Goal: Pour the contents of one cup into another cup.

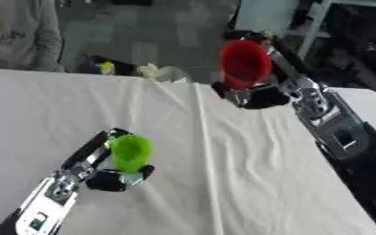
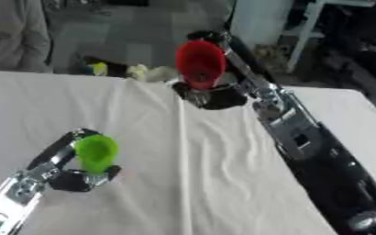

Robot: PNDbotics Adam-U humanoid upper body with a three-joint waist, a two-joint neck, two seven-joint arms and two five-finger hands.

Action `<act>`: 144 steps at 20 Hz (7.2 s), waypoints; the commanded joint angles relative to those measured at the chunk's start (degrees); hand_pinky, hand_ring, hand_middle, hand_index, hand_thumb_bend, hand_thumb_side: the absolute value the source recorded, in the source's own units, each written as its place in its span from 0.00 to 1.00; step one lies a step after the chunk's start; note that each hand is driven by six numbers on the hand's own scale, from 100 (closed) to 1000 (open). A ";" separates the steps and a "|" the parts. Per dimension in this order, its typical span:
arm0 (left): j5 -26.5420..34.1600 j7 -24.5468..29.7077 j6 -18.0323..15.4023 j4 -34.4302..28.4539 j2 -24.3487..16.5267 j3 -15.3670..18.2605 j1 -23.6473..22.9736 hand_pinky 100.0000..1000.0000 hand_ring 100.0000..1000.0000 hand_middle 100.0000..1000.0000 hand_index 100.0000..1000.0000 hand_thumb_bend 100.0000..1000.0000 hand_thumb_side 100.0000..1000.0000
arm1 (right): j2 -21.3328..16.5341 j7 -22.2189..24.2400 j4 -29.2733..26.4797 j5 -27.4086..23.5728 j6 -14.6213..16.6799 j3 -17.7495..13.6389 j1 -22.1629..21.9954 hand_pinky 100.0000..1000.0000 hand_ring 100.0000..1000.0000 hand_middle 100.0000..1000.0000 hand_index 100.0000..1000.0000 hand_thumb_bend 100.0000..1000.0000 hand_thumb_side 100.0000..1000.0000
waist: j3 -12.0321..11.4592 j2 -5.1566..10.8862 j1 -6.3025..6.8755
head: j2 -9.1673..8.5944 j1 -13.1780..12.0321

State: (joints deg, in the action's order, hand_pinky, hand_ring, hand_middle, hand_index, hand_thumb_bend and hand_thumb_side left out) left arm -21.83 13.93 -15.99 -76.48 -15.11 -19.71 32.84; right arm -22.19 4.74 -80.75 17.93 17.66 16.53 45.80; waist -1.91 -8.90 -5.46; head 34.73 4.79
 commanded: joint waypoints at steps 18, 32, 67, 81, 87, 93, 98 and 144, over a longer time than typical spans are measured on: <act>-1.13 3.70 -2.82 0.43 3.71 -4.15 3.85 0.41 0.27 0.35 0.49 0.09 0.33 | 5.18 -3.09 12.85 15.07 6.46 -0.04 4.86 0.87 0.86 0.10 0.50 0.00 0.01 | -3.29 -0.29 -0.14 | -2.04 1.96; -2.14 2.28 -2.75 2.19 4.67 -2.98 4.71 0.40 0.27 0.35 0.49 0.11 0.33 | 6.58 -8.28 11.44 26.75 9.69 1.01 5.27 0.86 0.83 0.12 0.54 0.00 0.00 | -1.92 0.06 -0.54 | -2.07 1.45; -1.29 0.69 -1.53 2.99 5.82 -1.31 6.40 0.40 0.26 0.34 0.49 0.10 0.32 | 6.69 -16.97 2.90 50.28 14.70 3.56 6.07 0.84 0.76 0.20 0.67 0.00 0.00 | -0.85 0.84 -0.90 | -1.94 0.62; 0.25 1.98 -1.50 2.63 5.78 -2.08 6.37 0.41 0.26 0.34 0.49 0.11 0.33 | 6.40 -21.42 4.44 58.25 14.86 3.75 6.32 0.84 0.74 0.23 0.71 0.00 0.00 | -1.20 0.91 -1.12 | -2.08 0.40; 0.66 2.15 -1.60 2.70 5.83 -2.13 6.35 0.41 0.26 0.34 0.49 0.12 0.33 | 6.42 -24.20 5.77 61.48 14.95 3.64 6.44 0.83 0.73 0.24 0.72 0.00 0.00 | -1.16 0.89 -1.10 | -2.12 0.26; 0.61 2.06 -1.65 2.87 5.90 -2.17 6.24 0.41 0.26 0.34 0.49 0.12 0.33 | 6.28 -25.94 6.73 63.87 14.88 3.57 6.50 0.83 0.73 0.27 0.73 0.00 0.00 | -1.10 0.96 -0.99 | -2.07 0.09; 0.45 1.93 -1.66 3.07 6.06 -2.16 6.14 0.41 0.26 0.34 0.49 0.12 0.33 | 6.08 -28.29 6.50 66.90 14.80 3.89 6.59 0.83 0.72 0.34 0.75 0.01 0.00 | -0.98 1.05 -0.87 | -1.97 0.01; -6.43 -11.01 0.70 9.38 3.81 5.08 5.69 0.47 0.41 0.47 0.61 0.58 0.42 | 4.91 -30.35 -3.80 56.67 7.91 3.28 3.63 0.86 0.75 0.26 0.65 0.00 0.00 | 1.14 1.78 -0.47 | -2.11 -0.87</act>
State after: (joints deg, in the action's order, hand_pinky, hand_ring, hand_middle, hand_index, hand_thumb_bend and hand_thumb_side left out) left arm -27.72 4.29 -15.43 -67.02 -10.35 -15.70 37.37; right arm -15.91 -25.82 -82.80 76.22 26.04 20.48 48.61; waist -0.91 -8.14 -6.37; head 33.13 4.08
